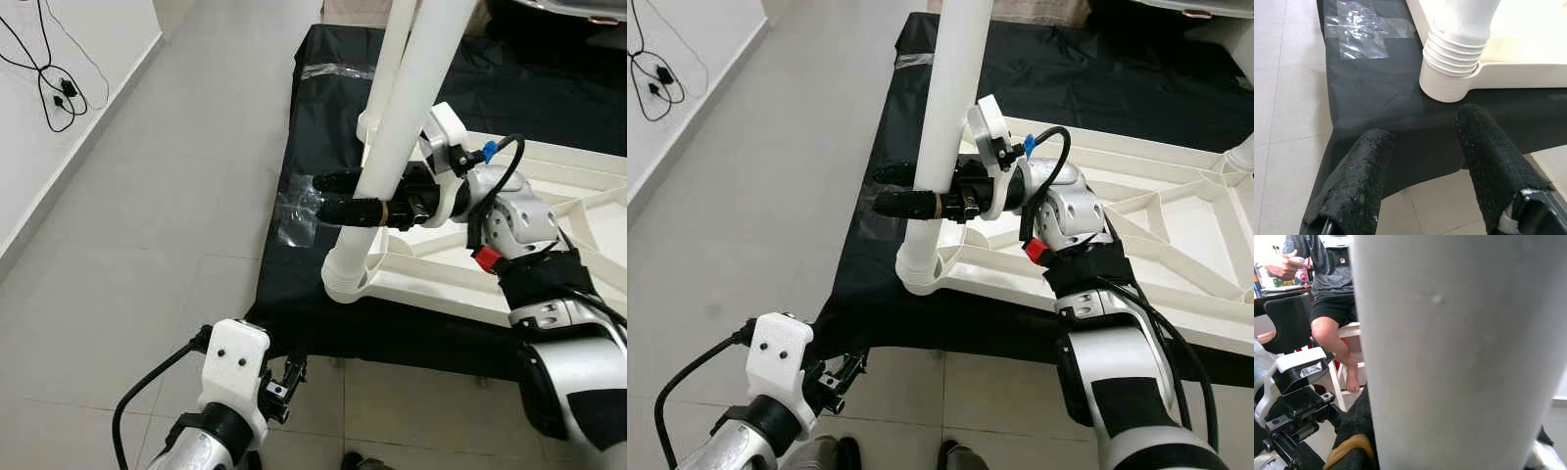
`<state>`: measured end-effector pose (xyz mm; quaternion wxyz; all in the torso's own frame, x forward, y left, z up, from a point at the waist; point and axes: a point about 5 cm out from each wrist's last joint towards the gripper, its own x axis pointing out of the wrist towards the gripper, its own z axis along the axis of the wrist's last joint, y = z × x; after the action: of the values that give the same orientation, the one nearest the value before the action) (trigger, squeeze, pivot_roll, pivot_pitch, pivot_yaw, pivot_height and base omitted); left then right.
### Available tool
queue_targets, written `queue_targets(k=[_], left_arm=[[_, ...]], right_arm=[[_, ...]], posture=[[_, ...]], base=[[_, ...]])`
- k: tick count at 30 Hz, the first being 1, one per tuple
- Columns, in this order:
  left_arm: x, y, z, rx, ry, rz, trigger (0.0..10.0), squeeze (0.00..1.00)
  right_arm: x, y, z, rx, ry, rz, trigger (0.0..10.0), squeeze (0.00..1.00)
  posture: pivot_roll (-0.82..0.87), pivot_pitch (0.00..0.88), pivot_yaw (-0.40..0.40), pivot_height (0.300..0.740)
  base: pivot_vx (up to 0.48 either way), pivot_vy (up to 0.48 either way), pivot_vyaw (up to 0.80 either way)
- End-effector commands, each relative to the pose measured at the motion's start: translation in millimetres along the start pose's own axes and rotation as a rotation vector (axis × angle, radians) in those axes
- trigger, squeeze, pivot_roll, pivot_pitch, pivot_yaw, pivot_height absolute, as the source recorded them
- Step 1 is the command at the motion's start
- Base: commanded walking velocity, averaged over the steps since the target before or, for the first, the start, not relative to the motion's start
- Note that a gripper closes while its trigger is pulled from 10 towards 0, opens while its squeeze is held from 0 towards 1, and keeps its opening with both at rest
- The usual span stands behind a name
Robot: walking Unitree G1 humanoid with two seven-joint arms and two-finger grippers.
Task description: Building children table
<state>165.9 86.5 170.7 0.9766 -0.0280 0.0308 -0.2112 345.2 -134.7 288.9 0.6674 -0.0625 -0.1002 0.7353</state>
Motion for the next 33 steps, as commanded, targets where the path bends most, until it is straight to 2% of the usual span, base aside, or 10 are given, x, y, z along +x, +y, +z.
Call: queue_targets(k=[1,10,22,30,33], left_arm=[[-1.9,-0.2,-2,-0.001,0.02,0.007,10.0,0.0],[-2.0,-0.3,-2,0.001,0.02,0.008,10.0,0.0],[0.2,-0.3,-2,0.005,0.016,0.008,10.0,0.0],[1.7,0.6,-2,0.007,0.011,0.011,10.0,0.0],[1.9,0.9,-2,0.008,0.009,0.013,10.0,0.0]], right_arm=[[-0.7,0.0,-2,-0.006,0.036,0.028,10.0,0.0],[-5.0,-1.0,-1,-0.005,0.069,0.019,10.0,0.0],[0.8,5.7,-15,0.021,0.097,0.041,10.0,0.0],[9.1,5.3,-19,0.035,0.099,-0.041,10.0,0.0],[11.1,4.1,-24,0.071,0.11,-0.089,10.0,0.0]], posture=[[0.13,0.265,-0.051,0.74],[0.12,0.266,-0.052,0.74],[0.12,0.263,-0.052,0.74],[0.11,0.265,-0.054,0.74],[0.11,0.265,-0.054,0.74]], base=[[0.0,0.0,0.0],[0.0,0.0,0.0],[0.0,0.0,0.0],[0.0,0.0,0.0],[0.0,0.0,0.0]])
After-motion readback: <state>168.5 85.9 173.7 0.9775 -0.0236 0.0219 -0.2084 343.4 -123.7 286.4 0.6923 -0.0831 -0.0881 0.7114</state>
